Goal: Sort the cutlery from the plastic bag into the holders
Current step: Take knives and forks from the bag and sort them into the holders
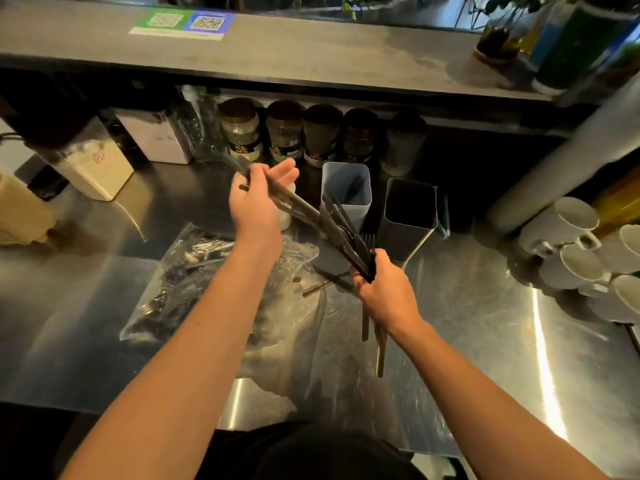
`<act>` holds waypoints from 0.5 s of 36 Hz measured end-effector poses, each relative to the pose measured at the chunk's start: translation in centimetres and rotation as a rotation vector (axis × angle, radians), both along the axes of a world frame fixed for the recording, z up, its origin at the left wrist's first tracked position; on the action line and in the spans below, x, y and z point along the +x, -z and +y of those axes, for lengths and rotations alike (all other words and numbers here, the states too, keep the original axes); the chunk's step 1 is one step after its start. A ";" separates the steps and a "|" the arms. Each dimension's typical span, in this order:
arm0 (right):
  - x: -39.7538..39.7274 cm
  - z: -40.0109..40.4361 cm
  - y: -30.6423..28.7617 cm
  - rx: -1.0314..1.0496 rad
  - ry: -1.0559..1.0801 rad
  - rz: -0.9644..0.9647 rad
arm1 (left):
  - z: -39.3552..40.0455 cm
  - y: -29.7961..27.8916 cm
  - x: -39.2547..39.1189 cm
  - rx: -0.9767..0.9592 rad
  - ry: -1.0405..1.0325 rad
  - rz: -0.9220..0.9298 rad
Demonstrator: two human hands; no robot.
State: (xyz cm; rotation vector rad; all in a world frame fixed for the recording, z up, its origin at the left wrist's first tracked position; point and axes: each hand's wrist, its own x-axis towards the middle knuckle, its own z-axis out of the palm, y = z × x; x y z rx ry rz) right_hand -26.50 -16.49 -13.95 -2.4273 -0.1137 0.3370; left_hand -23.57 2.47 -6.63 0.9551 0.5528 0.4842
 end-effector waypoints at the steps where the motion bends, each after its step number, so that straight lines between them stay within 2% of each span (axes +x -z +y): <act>1: 0.0 0.0 0.0 0.014 0.009 0.008 | 0.5 -0.3 0.2 -0.017 0.003 -0.024; 7: 0.0 0.2 -0.3 0.058 0.029 0.001 | 2.0 -1.7 1.0 -0.059 -0.015 -0.235; 10: 0.0 0.2 -0.6 0.053 0.046 -0.009 | 2.8 -2.8 1.4 0.012 -0.079 -0.233; 15: 0.0 0.5 -1.0 0.017 0.083 -0.042 | 0.8 -1.8 0.6 0.484 0.269 0.039; 18: 0.2 0.6 -1.1 0.016 0.122 -0.078 | -0.8 -0.2 -0.3 0.782 0.369 0.166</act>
